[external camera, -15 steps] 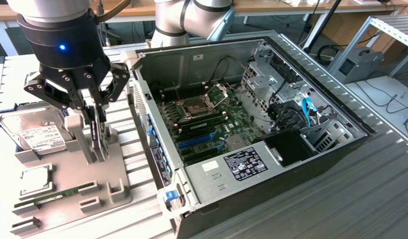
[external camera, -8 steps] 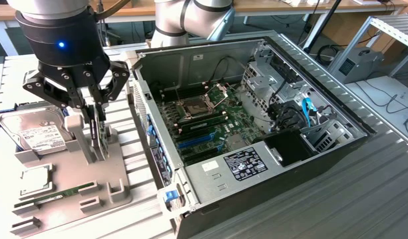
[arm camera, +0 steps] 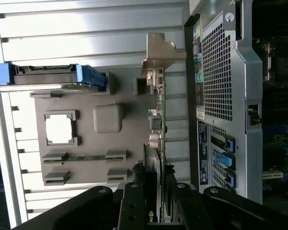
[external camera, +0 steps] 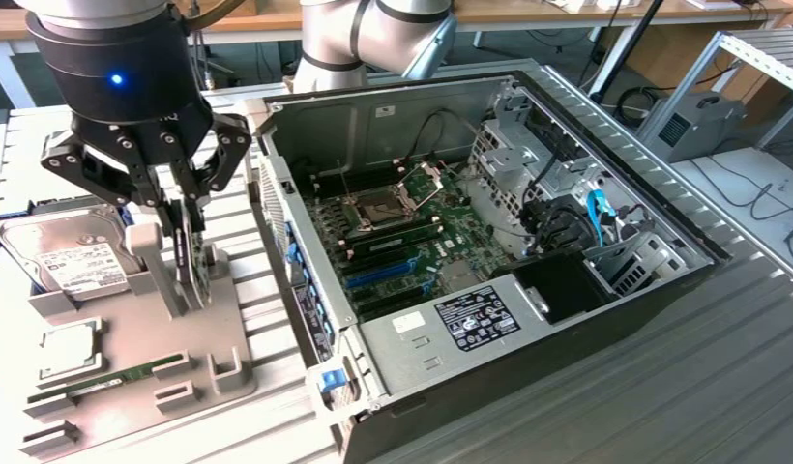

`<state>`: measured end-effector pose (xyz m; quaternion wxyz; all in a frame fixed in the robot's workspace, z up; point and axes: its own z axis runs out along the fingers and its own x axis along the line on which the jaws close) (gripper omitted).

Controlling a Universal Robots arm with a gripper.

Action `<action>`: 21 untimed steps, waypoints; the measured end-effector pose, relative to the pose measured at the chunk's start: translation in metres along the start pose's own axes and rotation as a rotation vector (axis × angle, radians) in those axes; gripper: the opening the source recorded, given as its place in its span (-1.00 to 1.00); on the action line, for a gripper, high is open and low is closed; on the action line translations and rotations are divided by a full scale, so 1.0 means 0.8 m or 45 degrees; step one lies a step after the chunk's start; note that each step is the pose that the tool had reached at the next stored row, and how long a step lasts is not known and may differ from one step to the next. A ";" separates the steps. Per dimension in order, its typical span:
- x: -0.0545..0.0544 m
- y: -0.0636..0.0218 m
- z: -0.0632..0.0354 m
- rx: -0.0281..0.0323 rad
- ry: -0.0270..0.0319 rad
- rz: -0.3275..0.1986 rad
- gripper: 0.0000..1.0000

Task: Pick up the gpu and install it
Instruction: 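Pick up the gpu and move the gpu toward the slot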

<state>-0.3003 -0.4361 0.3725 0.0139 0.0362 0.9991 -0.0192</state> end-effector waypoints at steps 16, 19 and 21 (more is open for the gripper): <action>0.000 0.000 -0.010 -0.0001 0.0000 0.000 -0.47; 0.000 0.000 -0.012 0.0000 0.0000 0.000 -0.47; 0.000 0.000 -0.013 -0.0001 0.0000 0.000 -0.47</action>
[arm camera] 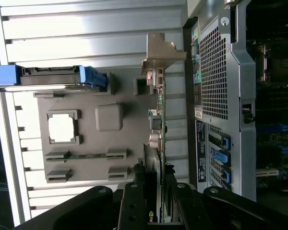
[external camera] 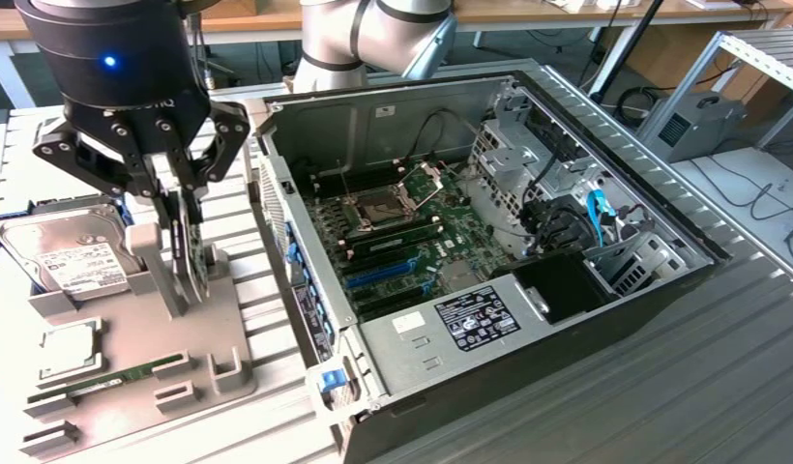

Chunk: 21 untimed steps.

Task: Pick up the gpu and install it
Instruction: 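Pick up the gpu and move the gpu toward the slot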

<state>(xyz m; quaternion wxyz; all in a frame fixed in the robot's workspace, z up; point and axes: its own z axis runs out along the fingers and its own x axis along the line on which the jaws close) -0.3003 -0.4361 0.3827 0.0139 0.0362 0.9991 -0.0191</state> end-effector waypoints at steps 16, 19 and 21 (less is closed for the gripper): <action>0.000 0.000 -0.009 0.0000 0.0001 0.000 -0.47; 0.000 0.000 -0.010 -0.0001 0.0001 0.000 -0.47; 0.000 0.000 -0.011 -0.0002 0.0001 0.000 -0.47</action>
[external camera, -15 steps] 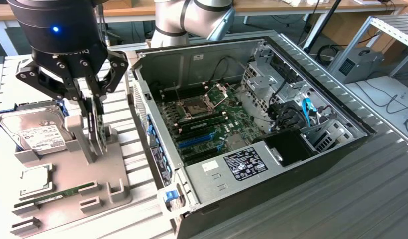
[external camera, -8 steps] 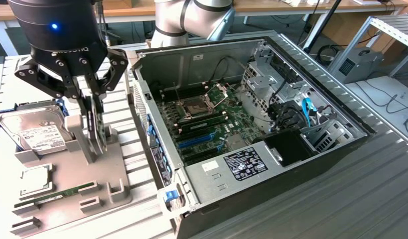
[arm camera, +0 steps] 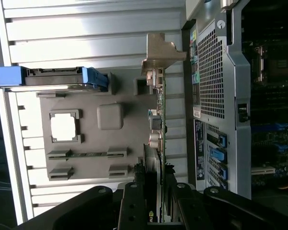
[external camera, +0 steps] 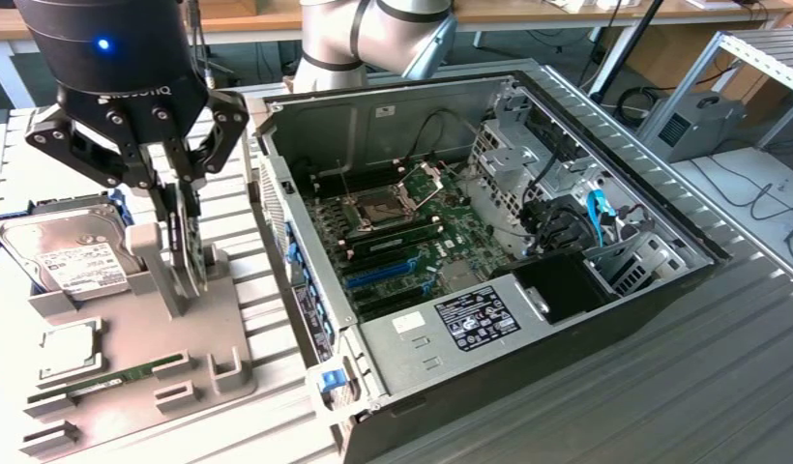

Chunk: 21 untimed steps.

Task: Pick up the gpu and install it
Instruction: 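Pick up the gpu and move the gpu toward the slot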

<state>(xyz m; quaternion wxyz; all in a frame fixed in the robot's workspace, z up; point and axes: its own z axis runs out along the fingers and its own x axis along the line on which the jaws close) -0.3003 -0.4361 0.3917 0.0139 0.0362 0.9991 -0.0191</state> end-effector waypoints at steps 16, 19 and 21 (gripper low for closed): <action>0.000 0.000 -0.008 0.0000 0.0000 0.000 -0.47; 0.000 0.000 -0.011 0.0000 0.0000 0.000 -0.47; 0.000 0.000 -0.012 0.0000 0.0000 0.000 -0.47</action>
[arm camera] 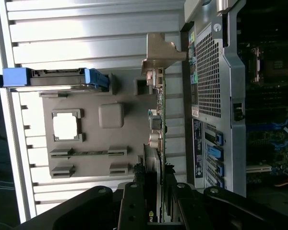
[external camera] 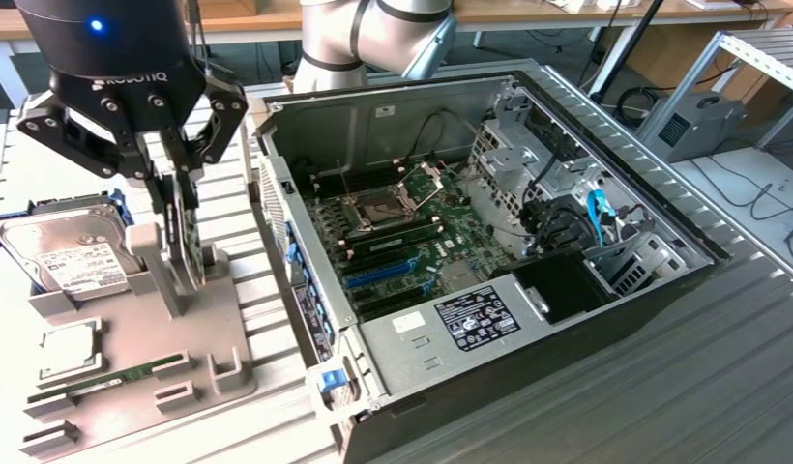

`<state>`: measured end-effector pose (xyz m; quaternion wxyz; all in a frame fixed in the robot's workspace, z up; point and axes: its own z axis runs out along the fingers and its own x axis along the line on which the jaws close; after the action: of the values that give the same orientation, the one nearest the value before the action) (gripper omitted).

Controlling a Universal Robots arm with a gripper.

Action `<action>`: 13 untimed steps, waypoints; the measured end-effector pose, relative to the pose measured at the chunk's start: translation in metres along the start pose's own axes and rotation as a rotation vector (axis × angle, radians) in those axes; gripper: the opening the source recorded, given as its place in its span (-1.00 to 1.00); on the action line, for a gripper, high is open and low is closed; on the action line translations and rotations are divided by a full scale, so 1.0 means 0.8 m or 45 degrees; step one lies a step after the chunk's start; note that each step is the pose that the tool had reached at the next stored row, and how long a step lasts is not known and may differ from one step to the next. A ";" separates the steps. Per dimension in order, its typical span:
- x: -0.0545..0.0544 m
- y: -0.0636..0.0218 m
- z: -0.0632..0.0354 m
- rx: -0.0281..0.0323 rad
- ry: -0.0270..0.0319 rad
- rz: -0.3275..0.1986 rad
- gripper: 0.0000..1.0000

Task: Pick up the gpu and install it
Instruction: 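Pick up the gpu and move the gpu toward the slot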

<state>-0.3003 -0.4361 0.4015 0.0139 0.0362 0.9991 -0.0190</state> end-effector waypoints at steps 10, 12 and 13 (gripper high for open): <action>0.000 0.000 -0.007 0.0000 0.0001 0.000 -0.47; 0.000 0.000 -0.008 0.0000 0.0000 0.000 -0.47; 0.000 0.000 -0.009 -0.0001 0.0000 0.000 -0.47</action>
<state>-0.3003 -0.4361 0.4086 0.0139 0.0362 0.9991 -0.0190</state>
